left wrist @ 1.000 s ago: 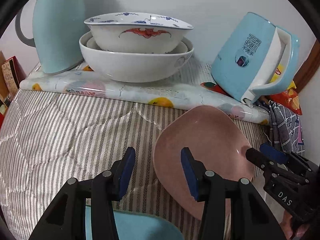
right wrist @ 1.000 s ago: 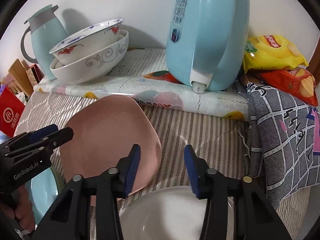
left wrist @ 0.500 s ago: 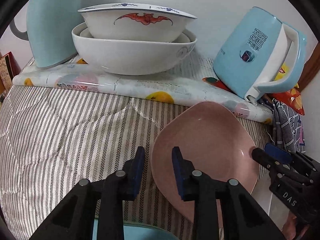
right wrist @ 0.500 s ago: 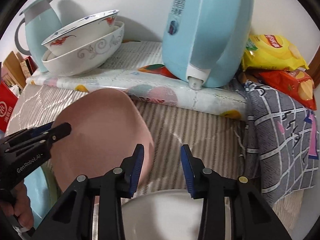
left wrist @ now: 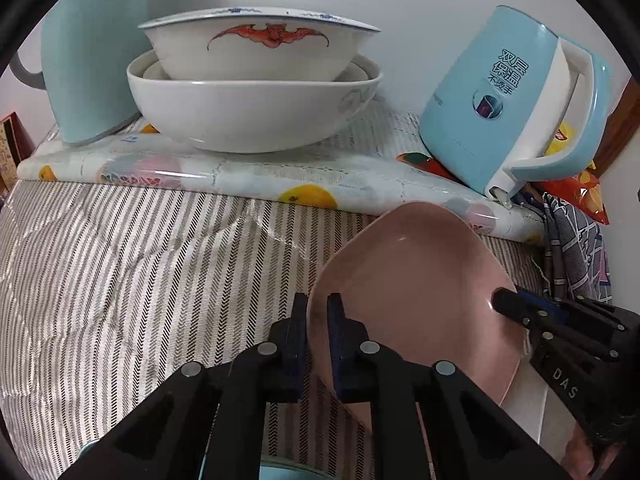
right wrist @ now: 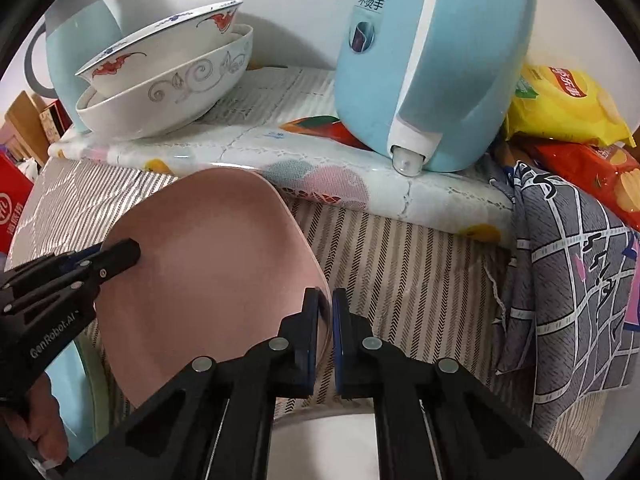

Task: Organize plates and bowls
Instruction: 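Close the left gripper on the pink plate rim and lift it, then lower the pink plate onto the blue plate and open the left gripper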

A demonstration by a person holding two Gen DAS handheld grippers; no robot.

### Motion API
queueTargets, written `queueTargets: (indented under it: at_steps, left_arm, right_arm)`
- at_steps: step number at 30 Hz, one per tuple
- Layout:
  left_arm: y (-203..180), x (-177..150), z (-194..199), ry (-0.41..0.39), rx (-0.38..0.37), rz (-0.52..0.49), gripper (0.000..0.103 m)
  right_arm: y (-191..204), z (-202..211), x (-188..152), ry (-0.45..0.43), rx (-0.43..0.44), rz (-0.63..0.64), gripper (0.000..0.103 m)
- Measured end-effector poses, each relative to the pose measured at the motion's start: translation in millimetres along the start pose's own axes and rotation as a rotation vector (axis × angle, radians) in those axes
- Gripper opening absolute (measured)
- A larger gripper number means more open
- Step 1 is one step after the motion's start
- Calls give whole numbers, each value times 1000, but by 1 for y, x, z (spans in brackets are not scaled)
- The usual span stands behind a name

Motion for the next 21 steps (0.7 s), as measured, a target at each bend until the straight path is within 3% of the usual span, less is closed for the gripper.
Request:
queueTargets:
  at_steps: [12,21]
  left_arm:
    - [2,-1,40,-54,-8,-5,8]
    - [3,-16,81,-93,-10,-7,8]
  right_arm:
    - [0,34,2,-104,27,-43,6]
    - [7,75,-17,-163,19,-42,6]
Point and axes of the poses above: each gripper's, at about its wrist camera, not at the fingertips, and z roughly against the way its jaws point, y to its left, x to its top, the point moved 8 cm from there along -z, roughly the way its jaws point, and after that the axes turned 7 degrees about y, right-handed, at the moved point
